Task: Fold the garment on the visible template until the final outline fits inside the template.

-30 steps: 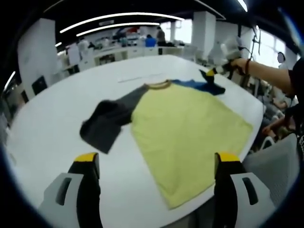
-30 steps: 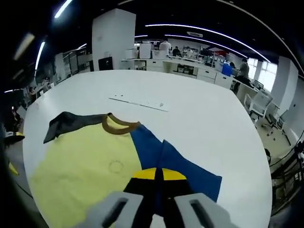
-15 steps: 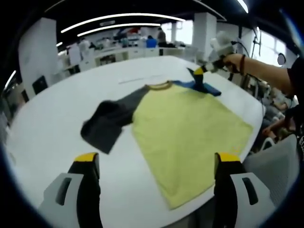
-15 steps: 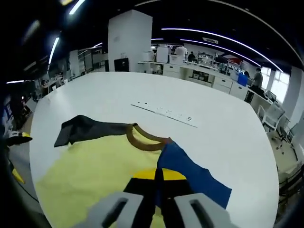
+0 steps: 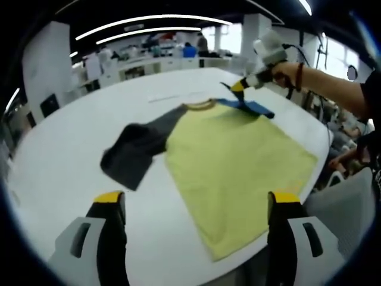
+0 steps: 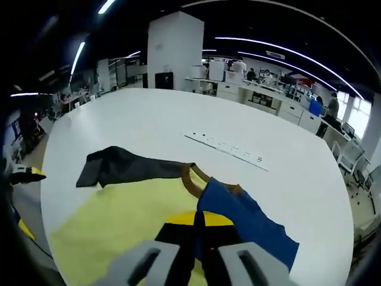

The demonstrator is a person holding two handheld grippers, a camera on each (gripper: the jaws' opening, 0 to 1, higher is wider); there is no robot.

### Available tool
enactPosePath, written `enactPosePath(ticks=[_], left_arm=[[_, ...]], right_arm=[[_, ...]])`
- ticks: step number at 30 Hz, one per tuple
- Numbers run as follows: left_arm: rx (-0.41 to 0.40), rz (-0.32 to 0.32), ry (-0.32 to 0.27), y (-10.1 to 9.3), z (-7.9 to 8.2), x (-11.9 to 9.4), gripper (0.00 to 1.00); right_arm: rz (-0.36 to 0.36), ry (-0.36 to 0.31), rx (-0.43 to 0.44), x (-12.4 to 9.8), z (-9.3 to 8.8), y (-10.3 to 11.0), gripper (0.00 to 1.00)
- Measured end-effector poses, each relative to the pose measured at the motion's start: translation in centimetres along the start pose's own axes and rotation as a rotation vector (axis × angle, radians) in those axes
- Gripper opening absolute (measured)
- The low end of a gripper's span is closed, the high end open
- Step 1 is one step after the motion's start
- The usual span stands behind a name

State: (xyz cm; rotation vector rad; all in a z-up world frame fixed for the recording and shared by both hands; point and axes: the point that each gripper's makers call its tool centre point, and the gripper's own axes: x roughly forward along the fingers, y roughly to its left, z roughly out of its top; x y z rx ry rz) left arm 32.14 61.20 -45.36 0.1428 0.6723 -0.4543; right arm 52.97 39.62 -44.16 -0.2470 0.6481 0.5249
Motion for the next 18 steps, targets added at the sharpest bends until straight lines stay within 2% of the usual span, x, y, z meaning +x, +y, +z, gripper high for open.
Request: enactPosePath(ticks=[6,12,18], left_arm=[[0.007,0.012,0.0,0.2,0.0,-0.1,0.96],[-0.011,0.032,-0.024,0.7,0.6,-0.2,0.95],[-0.012,0.035,-0.022,0.7,0.5,-0.3,0.95]], right_arm=[[0.04,-0.015,-0.022,0.7,1.0,2.5,0.0],[0.052,-0.03,-0.045,1.0,2.0,4.0,0.0],[0.074,-0.055,-0.055,0.9,3.4,5.5,0.0]])
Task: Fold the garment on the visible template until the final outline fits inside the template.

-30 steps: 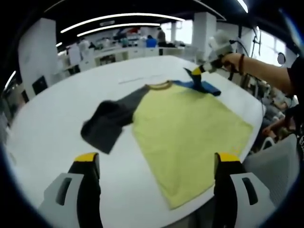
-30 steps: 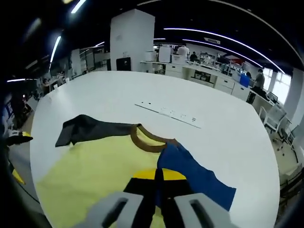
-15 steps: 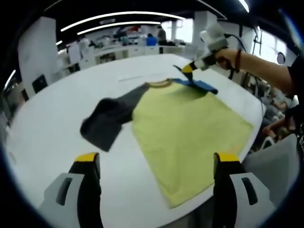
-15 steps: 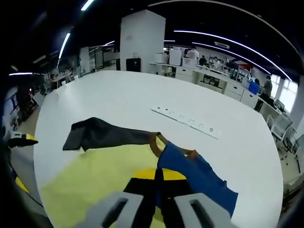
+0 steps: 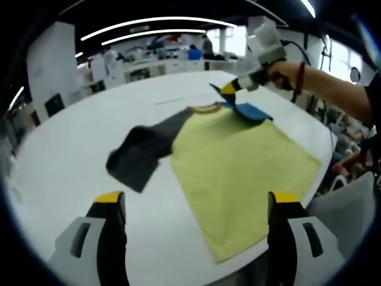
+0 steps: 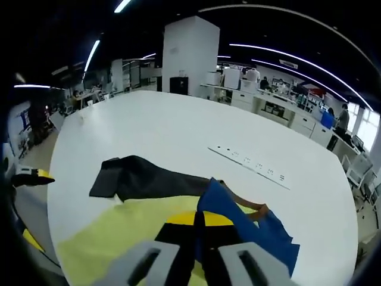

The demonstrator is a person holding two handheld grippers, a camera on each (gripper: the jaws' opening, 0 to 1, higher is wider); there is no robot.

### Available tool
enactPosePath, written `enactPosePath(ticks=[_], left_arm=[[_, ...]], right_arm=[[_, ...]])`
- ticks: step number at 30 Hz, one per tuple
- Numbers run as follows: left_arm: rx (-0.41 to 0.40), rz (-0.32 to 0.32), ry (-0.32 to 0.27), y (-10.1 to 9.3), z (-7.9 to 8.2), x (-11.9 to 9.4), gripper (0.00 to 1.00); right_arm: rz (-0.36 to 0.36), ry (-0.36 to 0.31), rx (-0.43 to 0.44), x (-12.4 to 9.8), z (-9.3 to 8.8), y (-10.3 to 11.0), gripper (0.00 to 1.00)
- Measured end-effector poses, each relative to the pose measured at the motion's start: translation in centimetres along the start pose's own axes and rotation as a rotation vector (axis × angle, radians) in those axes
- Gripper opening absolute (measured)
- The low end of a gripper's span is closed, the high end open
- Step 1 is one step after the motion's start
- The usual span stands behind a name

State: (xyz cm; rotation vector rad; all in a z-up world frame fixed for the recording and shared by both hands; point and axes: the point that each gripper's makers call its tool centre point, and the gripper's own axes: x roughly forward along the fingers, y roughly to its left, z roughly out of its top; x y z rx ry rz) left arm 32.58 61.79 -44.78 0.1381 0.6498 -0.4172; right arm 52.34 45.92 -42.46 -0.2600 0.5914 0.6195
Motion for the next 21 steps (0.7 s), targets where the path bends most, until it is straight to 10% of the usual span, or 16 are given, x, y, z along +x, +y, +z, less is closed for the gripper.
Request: enactPosePath(ticks=[21], left_arm=[[-0.01,0.013,0.014,0.6,-0.8,-0.4,0.95]], right_arm=[[0.12,-0.05,-0.044,0.8,3.5,6.8,0.0]])
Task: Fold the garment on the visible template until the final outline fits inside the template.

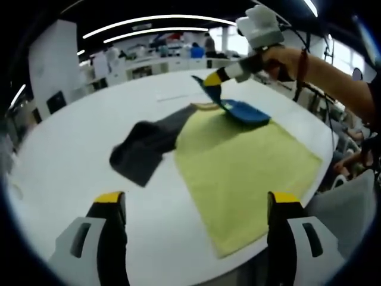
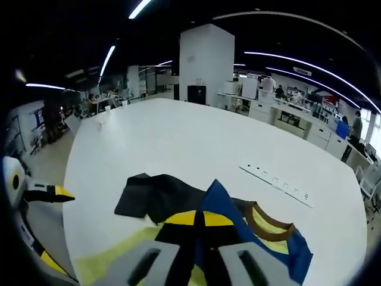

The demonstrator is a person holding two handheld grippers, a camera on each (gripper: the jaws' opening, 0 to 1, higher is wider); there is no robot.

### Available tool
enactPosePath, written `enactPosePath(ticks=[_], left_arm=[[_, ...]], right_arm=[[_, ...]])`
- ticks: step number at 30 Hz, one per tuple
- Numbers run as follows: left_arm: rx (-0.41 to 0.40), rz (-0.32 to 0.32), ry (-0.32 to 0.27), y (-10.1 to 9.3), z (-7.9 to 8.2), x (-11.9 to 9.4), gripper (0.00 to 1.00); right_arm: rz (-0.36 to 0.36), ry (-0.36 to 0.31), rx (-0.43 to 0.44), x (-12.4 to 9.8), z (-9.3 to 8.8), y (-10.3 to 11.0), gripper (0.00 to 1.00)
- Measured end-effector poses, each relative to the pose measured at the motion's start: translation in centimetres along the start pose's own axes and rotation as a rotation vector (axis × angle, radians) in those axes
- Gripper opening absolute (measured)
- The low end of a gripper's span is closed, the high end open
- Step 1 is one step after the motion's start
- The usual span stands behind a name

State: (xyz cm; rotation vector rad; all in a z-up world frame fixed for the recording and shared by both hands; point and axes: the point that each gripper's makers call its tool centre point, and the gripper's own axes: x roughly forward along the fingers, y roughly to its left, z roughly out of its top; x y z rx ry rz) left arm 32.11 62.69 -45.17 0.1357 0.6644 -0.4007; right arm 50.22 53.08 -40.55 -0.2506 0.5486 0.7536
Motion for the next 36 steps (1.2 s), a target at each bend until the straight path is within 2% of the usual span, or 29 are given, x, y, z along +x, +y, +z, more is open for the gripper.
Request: enactPosePath(ticks=[9,21,26,31,35,36], left_arm=[[-0.01,0.005,0.004,0.1,-0.4,-0.1,0.94],[-0.023,0.013,0.007,0.3,-0.7,-0.2,0.94],[-0.026,0.01,0.013,0.0,-0.9,-0.2,0.93],[-0.034,0.015,0.011,0.2,-1.0,-0.3,0.93],[-0.039,0.019,0.013,0.2,-1.2,-0.4,0.93],[-0.041,0.019,0.013,0.2,-1.2,-0.5,0.93]], right_arm=[[0.052,0.011,-0.042,0.5,-0.6,2.6,0.0],[0.111,0.062,-0.019,2.5,-4.9,5.0,0.0],[0.13,0.064,-0.013,3.0,-5.9,5.6,0.0],[0.15,0.071,0.053,3.7,-7.1,6.1,0.0],[0.201,0.065,0.14,4.4,-8.0,7.0,0.0],[0.215,0.082,0.178,4.4,-8.5,7.4,0.0]])
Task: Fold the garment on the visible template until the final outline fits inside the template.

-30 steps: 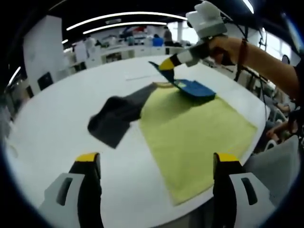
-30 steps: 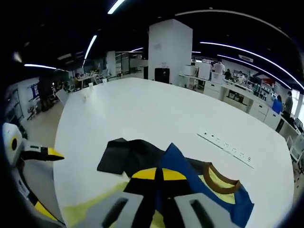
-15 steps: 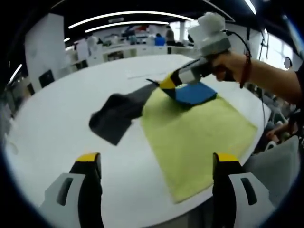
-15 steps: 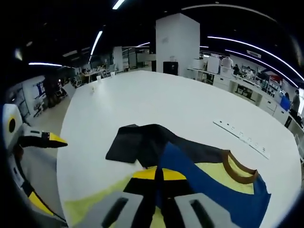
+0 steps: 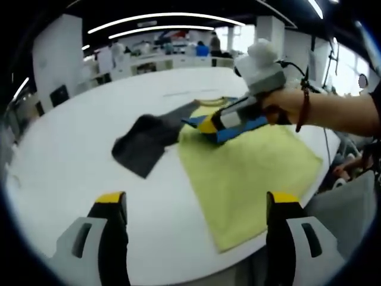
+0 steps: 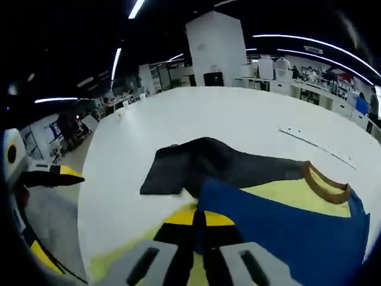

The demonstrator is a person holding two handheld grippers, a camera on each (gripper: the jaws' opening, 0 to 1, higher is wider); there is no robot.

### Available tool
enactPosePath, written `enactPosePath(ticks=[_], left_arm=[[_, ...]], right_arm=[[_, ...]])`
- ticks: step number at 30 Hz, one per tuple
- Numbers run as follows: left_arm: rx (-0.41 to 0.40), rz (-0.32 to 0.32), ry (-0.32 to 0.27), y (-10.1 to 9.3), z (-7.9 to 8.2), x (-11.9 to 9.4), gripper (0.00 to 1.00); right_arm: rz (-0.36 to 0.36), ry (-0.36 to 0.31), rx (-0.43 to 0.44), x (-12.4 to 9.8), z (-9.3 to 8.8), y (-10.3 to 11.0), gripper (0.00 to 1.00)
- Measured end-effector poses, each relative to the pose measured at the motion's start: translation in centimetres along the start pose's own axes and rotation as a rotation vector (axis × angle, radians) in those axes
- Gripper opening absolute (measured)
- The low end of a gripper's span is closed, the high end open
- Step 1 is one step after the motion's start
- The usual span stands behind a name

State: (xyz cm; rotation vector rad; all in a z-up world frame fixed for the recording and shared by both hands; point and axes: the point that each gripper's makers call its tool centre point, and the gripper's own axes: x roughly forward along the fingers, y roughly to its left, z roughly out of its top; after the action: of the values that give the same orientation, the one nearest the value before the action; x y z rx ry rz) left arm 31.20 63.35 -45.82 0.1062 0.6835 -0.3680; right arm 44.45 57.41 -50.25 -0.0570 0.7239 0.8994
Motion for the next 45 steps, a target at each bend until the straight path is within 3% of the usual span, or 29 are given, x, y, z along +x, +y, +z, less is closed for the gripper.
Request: enactPosePath(ticks=[5,10,14,21,29,38,45], left_arm=[[-0.001,0.007,0.0,0.1,-0.1,-0.1,0.94],[0.0,0.011,0.0,0.3,-0.1,-0.1,0.96],[0.002,0.017,-0.005,0.4,0.2,-0.1,0.98],[0.009,0.02,0.0,0.5,0.3,0.1,0.99],[0.02,0.015,-0.004,0.3,0.6,0.2,0.99],[0.029,0.01,-0.002,0.1,0.7,0.3,0.99],[0.038,0.005,0.001,-0.2,0.8,0.5,0.99]], right_arm=[[-0.015,-0.001,-0.019,-0.1,-0.6,-0.4,0.19],[-0.045,-0.05,-0.049,-1.2,0.3,-1.5,0.31],[-0.099,-0.091,-0.12,-2.4,1.3,-3.0,0.49],[-0.187,-0.127,-0.157,-5.2,2.1,-6.4,0.6],[-0.216,-0.138,-0.14,-8.1,1.8,-9.2,0.77],[-0.266,-0.128,-0.112,-11.9,0.2,-12.7,0.87],[-0.316,-0.12,-0.082,-14.8,-1.5,-15.5,0.85]])
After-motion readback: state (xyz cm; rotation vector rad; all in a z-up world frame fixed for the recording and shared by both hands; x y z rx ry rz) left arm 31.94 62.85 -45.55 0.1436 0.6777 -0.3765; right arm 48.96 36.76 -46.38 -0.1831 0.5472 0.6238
